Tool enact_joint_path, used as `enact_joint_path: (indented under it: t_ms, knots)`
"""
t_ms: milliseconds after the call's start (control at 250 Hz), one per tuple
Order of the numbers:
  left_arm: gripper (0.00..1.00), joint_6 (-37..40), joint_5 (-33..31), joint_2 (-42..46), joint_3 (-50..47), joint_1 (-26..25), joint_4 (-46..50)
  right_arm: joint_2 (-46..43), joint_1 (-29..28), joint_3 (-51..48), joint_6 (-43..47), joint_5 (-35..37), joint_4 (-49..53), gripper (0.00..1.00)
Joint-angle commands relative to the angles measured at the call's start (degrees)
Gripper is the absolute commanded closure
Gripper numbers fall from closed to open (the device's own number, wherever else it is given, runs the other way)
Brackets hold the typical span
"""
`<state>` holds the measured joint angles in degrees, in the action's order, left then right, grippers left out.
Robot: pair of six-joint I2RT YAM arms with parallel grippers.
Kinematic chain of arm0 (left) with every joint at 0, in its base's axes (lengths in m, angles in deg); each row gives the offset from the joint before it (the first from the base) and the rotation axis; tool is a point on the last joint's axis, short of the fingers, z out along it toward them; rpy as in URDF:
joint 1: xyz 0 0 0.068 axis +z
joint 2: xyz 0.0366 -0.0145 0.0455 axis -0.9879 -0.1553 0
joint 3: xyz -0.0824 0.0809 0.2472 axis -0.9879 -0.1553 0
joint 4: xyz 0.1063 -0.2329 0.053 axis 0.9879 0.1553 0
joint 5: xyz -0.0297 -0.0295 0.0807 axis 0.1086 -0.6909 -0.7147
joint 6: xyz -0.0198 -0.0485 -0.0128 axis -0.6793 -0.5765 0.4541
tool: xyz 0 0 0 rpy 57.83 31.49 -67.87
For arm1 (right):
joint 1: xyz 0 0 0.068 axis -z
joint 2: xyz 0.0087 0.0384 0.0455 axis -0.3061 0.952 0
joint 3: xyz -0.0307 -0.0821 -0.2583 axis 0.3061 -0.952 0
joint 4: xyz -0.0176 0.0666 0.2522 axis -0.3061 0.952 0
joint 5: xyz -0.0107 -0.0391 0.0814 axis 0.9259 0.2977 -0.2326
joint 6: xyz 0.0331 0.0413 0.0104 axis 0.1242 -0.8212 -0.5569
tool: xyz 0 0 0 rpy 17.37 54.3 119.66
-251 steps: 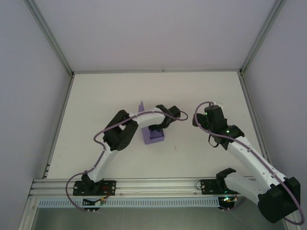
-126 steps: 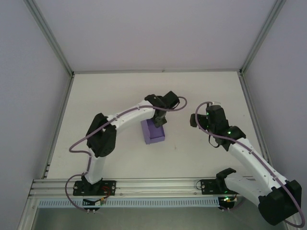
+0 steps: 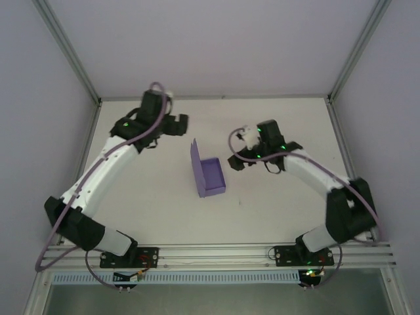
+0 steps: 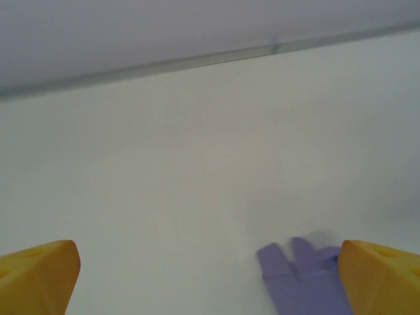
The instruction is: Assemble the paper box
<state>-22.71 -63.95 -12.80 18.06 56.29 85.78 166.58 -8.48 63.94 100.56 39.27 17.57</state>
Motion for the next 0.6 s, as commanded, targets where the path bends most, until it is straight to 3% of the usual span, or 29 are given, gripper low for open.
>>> enact_joint_path:
  t_ms: [0, 172, 283, 371, 447, 539, 595]
  knots:
    - [0.0, -11.68, 8.88, 0.37, -11.46, 5.57, -1.93, 9.66, -3.62, 9.48, 23.97, -9.63, 5.71, 0.05]
    - [0.0, -16.1, 8.15, 2.0, -21.89, 8.55, -3.22, 25.43, -5.65, 26.31, 30.89, -6.44, 18.63, 0.15]
    - [0.0, -17.43, 8.33, 3.26, -25.97, 8.69, -4.39, 31.54, -7.61, 31.63, 32.46, -0.77, 19.58, 0.25]
    - [0.0, -17.65, 7.99, 3.92, -27.29, 8.74, -5.15, 35.59, -8.01, 35.18, 31.59, -0.48, 19.94, 0.3]
    - [0.0, -17.9, 7.8, 3.72, -27.32, 8.71, -4.77, 37.98, -8.28, 36.9, 29.43, -0.55, 19.19, 0.41]
    - [0.0, -17.94, 7.18, 3.4, -27.39, 8.7, -4.71, 38.61, -8.71, 36.27, 25.54, 2.88, 15.53, 0.63]
    - [0.0, -17.82, 6.81, 3.29, -27.31, 8.76, -4.7, 38.22, -8.68, 35.22, 22.54, 5.05, 13.49, 0.69]
